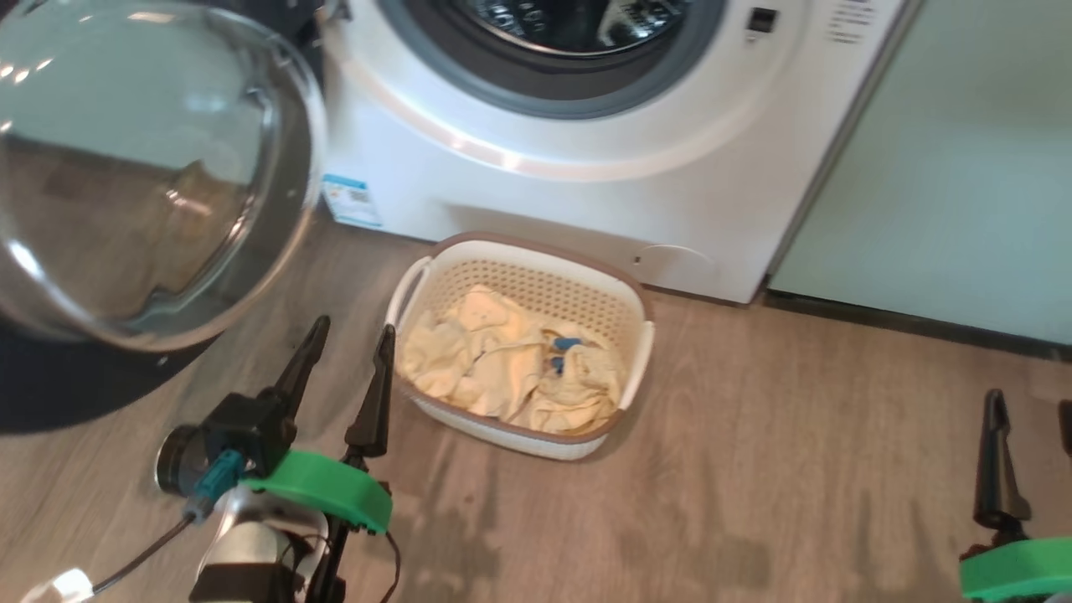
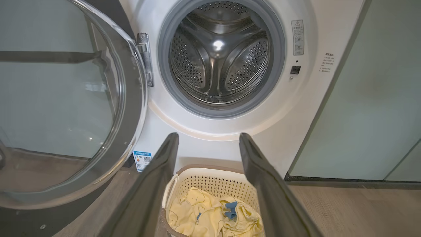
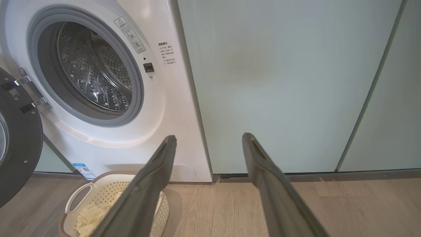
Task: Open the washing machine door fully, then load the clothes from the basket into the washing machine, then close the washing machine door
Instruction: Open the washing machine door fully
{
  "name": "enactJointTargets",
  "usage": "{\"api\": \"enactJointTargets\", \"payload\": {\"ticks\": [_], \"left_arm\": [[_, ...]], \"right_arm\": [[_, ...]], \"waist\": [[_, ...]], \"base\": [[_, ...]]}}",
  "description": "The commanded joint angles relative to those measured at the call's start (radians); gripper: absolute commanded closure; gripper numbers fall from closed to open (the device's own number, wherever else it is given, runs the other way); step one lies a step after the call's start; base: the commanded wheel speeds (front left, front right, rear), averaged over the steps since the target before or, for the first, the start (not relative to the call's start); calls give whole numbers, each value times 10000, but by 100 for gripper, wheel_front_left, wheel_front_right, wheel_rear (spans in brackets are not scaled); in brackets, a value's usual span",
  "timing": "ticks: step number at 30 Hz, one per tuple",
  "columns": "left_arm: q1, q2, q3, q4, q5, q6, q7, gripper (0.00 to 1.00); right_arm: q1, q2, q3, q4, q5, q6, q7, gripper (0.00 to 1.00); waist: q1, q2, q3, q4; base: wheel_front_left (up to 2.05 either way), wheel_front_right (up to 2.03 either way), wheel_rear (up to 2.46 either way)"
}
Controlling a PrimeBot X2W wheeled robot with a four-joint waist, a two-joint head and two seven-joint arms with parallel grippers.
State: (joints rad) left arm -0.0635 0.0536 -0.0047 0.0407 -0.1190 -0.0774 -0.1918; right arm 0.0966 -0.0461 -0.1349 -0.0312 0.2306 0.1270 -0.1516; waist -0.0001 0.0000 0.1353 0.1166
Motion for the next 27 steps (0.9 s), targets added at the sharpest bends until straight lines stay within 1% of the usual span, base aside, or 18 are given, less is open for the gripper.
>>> {"api": "enactJointTargets", "payload": {"ticks": [1, 8, 13, 20, 27], "left_arm": [[-304, 174, 313, -254, -17, 13, 57, 0], [-285, 279, 459, 87, -122, 194, 415, 0], [-229, 347, 554, 217, -189, 317, 589, 0], [-129, 446, 573, 284, -218, 411, 700, 0], [-59, 515, 552, 355, -215, 478, 685, 0]], "right_arm": [[-175, -59, 246, -307, -82, 37, -138, 0], [-46, -52, 575, -368, -296, 37, -112, 0], [72, -52, 695, -456, -422, 37, -87, 0], [252, -49, 797, -639, -479, 37, 9, 0], [313, -47, 831, -662, -444, 37, 67, 0]], "waist": [[1, 0, -106, -378], [1, 0, -255, -1176], [1, 0, -371, -1598], [1, 0, -509, -2000], [1, 0, -587, -2201]], "base": [[0, 0, 0], [0, 0, 0], [0, 0, 0], [0, 0, 0], [0, 0, 0]]}}
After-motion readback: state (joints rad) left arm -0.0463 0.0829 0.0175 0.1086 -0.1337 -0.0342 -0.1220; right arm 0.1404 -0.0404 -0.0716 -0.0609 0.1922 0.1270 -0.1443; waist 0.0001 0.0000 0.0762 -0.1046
